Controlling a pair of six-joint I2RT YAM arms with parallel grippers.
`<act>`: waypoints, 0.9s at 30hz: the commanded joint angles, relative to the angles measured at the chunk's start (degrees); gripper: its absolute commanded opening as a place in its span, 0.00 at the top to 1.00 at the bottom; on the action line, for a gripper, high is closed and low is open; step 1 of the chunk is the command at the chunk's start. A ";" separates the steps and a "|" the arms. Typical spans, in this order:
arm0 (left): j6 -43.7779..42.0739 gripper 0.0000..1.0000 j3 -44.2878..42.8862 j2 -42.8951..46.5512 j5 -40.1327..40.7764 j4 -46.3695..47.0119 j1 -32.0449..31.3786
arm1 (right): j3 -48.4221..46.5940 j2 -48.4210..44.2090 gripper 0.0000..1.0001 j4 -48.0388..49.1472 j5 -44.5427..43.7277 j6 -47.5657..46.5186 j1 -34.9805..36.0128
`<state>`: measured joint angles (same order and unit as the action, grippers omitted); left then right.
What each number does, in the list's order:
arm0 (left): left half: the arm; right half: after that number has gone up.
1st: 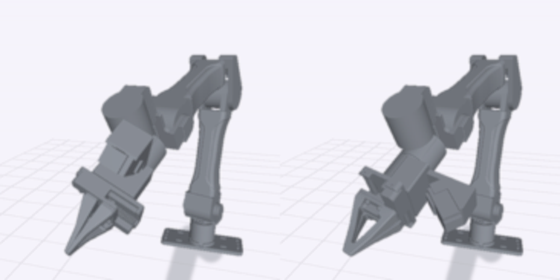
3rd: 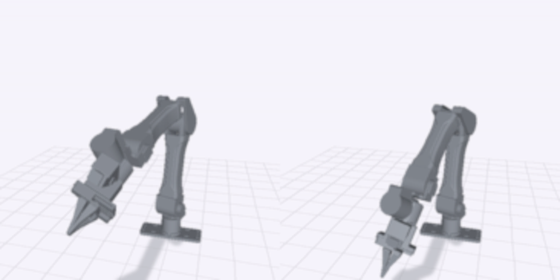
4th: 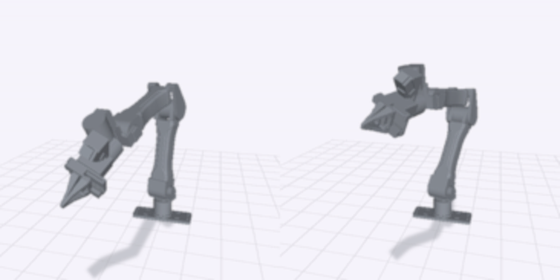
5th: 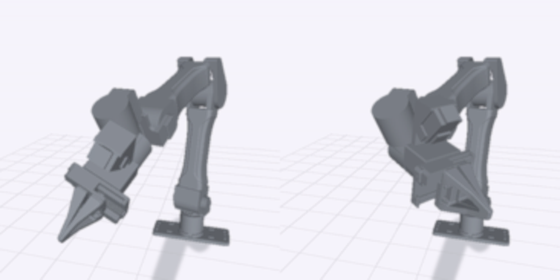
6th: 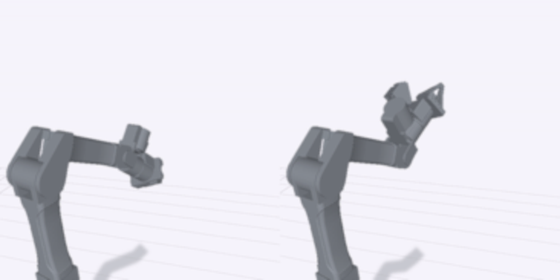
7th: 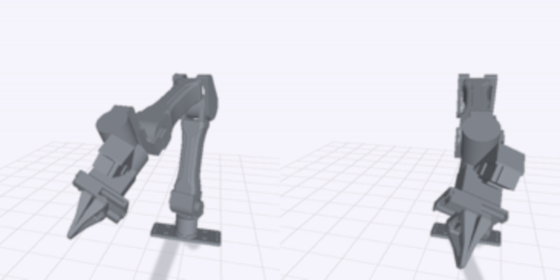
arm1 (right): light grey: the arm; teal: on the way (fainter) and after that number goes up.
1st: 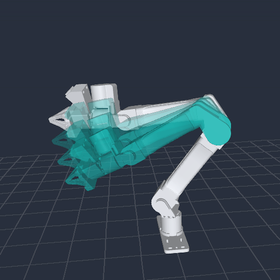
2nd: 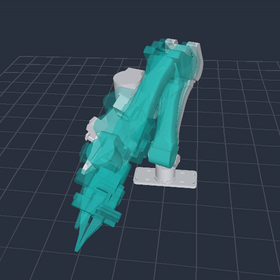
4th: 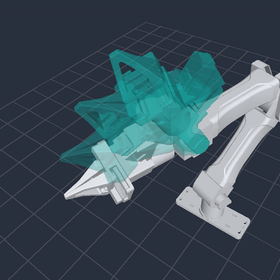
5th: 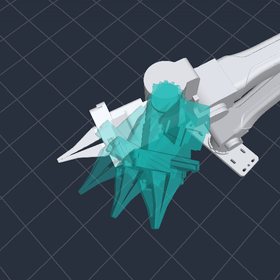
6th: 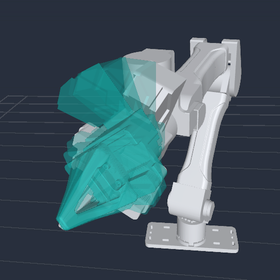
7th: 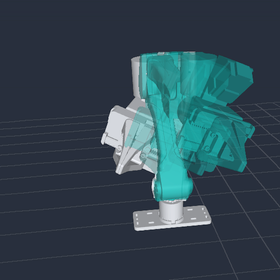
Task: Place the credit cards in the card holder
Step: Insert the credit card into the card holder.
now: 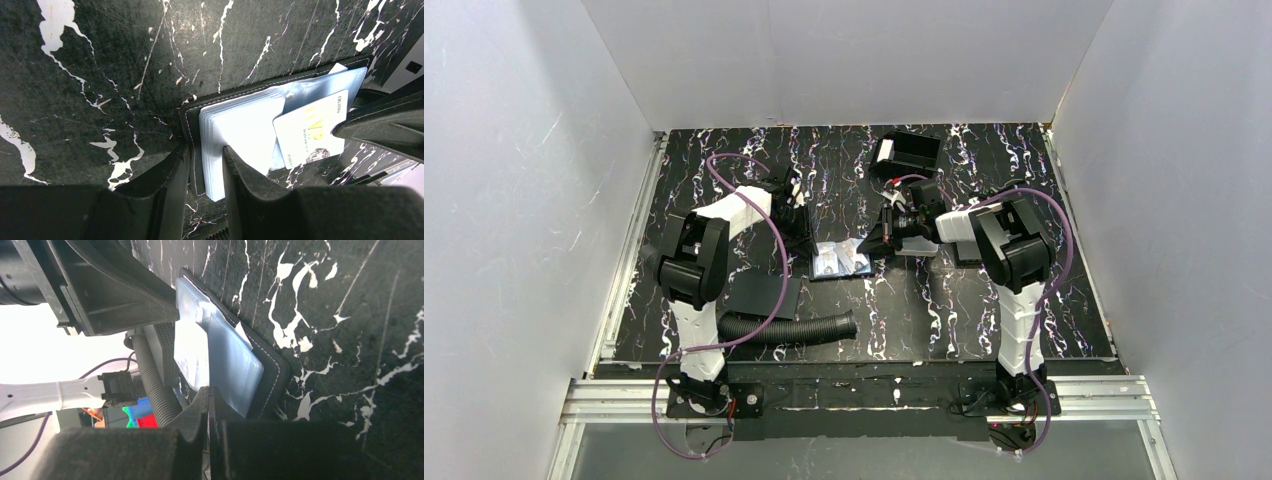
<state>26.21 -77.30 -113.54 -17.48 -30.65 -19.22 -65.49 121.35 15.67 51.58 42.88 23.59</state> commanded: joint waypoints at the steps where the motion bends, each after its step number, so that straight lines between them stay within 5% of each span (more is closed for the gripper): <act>1: -1.07 0.73 3.02 -2.37 5.03 -0.67 -0.65 | 0.53 -2.06 0.99 -7.22 -3.27 -5.68 -0.28; 27: -0.90 0.74 3.41 -1.85 4.64 -0.46 -0.65 | -0.05 -2.02 0.99 -2.11 0.52 -1.90 1.32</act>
<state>26.42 -76.86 -113.27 -17.72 -29.95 -19.20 -64.73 119.94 10.78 51.91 39.04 24.11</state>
